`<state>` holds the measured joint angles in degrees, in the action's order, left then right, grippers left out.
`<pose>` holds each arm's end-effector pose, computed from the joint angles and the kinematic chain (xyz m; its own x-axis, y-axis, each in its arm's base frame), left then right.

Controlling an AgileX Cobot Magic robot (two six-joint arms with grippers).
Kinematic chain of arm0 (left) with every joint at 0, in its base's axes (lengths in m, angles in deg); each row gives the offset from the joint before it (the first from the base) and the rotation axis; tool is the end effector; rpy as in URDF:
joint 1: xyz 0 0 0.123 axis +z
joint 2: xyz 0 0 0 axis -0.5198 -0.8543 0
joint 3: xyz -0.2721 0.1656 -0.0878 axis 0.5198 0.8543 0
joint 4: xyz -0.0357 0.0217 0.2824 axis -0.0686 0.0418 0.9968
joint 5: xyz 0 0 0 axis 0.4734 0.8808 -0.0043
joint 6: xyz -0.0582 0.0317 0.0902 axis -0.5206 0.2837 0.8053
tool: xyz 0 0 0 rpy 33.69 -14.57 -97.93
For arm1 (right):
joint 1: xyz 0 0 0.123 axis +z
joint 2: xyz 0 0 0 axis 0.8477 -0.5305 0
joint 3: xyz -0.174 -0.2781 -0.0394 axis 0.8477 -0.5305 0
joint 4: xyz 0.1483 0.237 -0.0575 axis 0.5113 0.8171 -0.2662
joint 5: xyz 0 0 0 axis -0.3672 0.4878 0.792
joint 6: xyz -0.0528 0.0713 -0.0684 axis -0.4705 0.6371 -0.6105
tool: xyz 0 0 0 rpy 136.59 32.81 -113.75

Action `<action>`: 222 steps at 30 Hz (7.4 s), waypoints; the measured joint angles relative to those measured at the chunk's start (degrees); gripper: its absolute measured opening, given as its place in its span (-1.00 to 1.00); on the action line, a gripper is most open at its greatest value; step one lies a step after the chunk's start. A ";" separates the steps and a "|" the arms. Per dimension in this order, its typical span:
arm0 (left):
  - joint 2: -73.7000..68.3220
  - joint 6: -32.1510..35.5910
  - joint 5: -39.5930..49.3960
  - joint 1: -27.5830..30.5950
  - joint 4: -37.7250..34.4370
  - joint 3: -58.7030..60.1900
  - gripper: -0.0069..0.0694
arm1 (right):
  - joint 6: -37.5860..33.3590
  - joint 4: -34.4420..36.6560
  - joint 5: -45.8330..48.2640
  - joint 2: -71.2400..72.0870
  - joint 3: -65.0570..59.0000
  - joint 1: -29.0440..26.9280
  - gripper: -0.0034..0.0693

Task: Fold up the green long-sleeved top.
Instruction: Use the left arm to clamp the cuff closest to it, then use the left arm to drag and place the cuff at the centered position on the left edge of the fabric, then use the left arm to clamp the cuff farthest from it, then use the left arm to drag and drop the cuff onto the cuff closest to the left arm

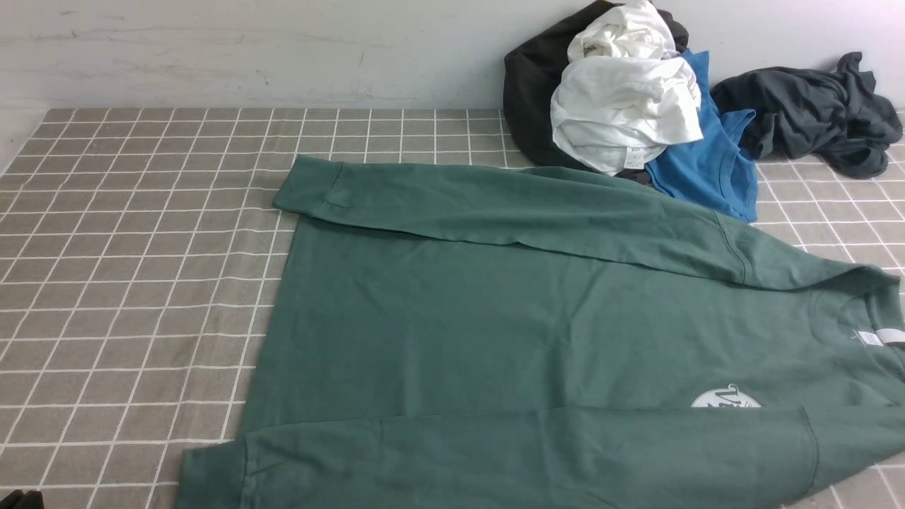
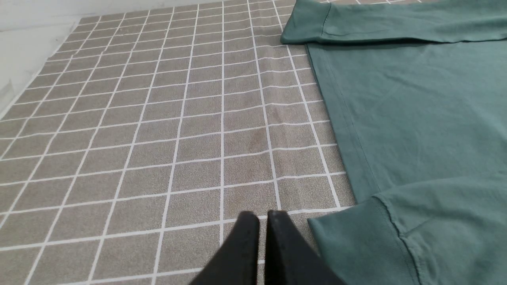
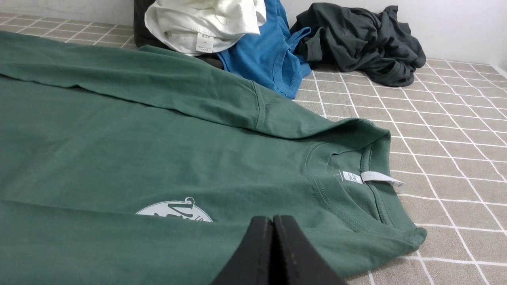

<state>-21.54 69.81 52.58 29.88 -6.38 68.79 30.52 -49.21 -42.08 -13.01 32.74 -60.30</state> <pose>0.0613 -0.0038 0.1665 -0.2828 0.0315 -0.9587 0.0516 0.9985 0.0176 0.0611 0.0019 0.1654 -0.2948 -0.1050 -0.9498 -0.0310 0.9945 -0.1003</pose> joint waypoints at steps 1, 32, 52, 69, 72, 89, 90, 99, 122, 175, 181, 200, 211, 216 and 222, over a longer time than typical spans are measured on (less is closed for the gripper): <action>0.00 0.00 0.00 0.00 0.00 0.00 -0.79 | 0.00 0.00 0.00 0.00 0.00 0.00 -0.94; 0.00 -2.16 -34.05 0.00 -0.64 0.23 -0.79 | 6.55 11.40 -33.85 0.00 -0.30 0.00 -0.94; -30.05 -15.56 -14.32 0.00 5.43 -36.18 -0.84 | 25.23 -20.45 -12.20 -18.97 26.01 0.00 -0.94; -73.66 9.93 20.71 0.00 -16.54 -39.37 -0.24 | -13.68 15.66 22.43 -51.20 34.68 9.76 -0.94; -80.28 11.43 17.69 0.00 -17.29 -39.55 0.06 | -18.67 17.84 21.27 -52.29 34.68 13.32 -0.94; -91.52 15.55 7.80 0.00 -24.70 -40.07 -0.78 | -20.43 18.56 14.24 -54.32 34.68 16.39 -0.94; -89.96 17.28 9.09 0.00 -26.81 -40.55 -0.81 | -20.48 18.56 13.76 -54.32 34.68 16.39 -0.94; -82.36 27.02 15.63 0.00 -31.85 -53.83 -0.81 | -20.48 16.80 12.04 -54.32 34.68 16.39 -0.94; -124.84 22.72 22.68 0.00 -26.13 -103.02 0.11 | -20.48 16.13 2.74 -54.32 34.16 16.39 -0.94; -115.96 5.23 49.33 -6.51 -3.74 -93.02 -0.81 | -20.48 16.57 -3.43 -54.32 29.50 16.39 -0.94; -112.78 5.06 49.16 -6.51 -3.85 -92.97 -0.81 | -16.64 16.56 -0.66 -54.50 29.80 16.39 -0.94; -111.14 5.06 41.63 -6.51 -7.20 -92.83 -0.79 | -6.35 11.43 17.36 -109.93 78.20 3.22 0.23; -111.14 5.28 40.87 -6.51 -7.20 -92.83 -0.78 | 4.16 -2.10 25.04 -126.33 93.88 4.03 -0.21; -111.14 5.28 40.44 -6.51 -7.20 -92.83 -0.78 | 3.05 -4.67 26.50 -126.33 94.74 4.59 -0.87; -111.14 5.46 40.33 -6.51 -7.20 -92.83 -0.78 | 3.00 -9.43 29.97 -125.18 98.31 3.64 -0.90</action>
<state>-132.68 75.27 92.91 23.38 -13.58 -24.04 33.51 -58.65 -12.11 -138.19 131.05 -56.66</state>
